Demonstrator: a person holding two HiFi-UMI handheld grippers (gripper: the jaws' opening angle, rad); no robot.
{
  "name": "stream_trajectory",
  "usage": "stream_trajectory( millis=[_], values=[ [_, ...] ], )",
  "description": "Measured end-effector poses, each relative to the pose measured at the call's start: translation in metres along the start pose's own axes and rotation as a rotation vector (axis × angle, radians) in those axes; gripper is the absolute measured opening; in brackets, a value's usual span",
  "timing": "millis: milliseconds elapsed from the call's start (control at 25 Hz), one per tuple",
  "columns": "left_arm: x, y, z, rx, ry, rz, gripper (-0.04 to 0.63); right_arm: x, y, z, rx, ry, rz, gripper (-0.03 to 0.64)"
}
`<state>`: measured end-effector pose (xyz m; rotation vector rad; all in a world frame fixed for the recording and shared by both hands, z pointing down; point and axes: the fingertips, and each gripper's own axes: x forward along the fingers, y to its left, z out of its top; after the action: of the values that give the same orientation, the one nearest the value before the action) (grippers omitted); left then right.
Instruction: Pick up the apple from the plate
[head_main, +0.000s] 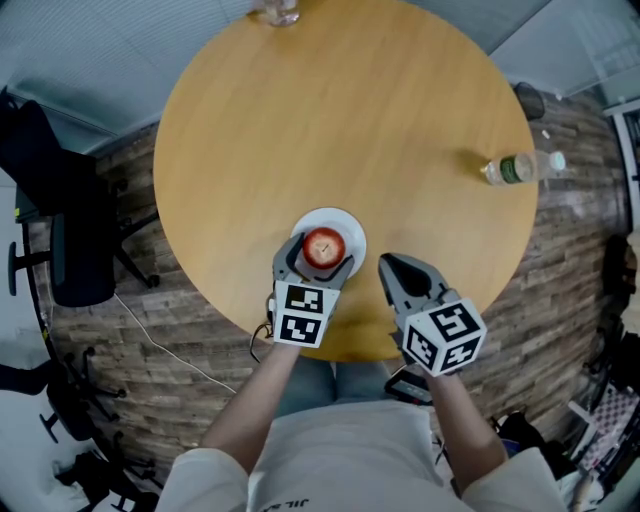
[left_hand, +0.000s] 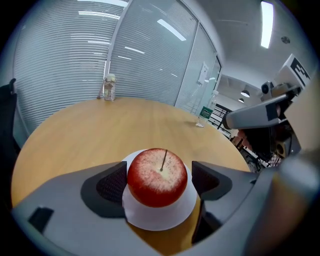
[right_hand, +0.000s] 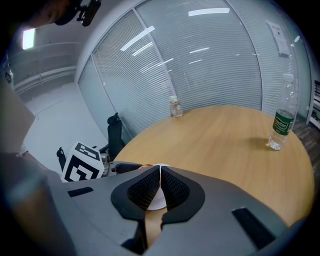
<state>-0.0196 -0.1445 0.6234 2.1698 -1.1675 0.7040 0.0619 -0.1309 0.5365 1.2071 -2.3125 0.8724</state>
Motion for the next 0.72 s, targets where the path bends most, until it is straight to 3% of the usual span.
stream_trajectory(
  millis=[720],
  values=[
    [0.0053,0.0046,-0.0007,0.001,0.018,0.013,0.39,-0.0011,-0.0061,0.0015,0.004,0.004,-0.003,0.032]
  ],
)
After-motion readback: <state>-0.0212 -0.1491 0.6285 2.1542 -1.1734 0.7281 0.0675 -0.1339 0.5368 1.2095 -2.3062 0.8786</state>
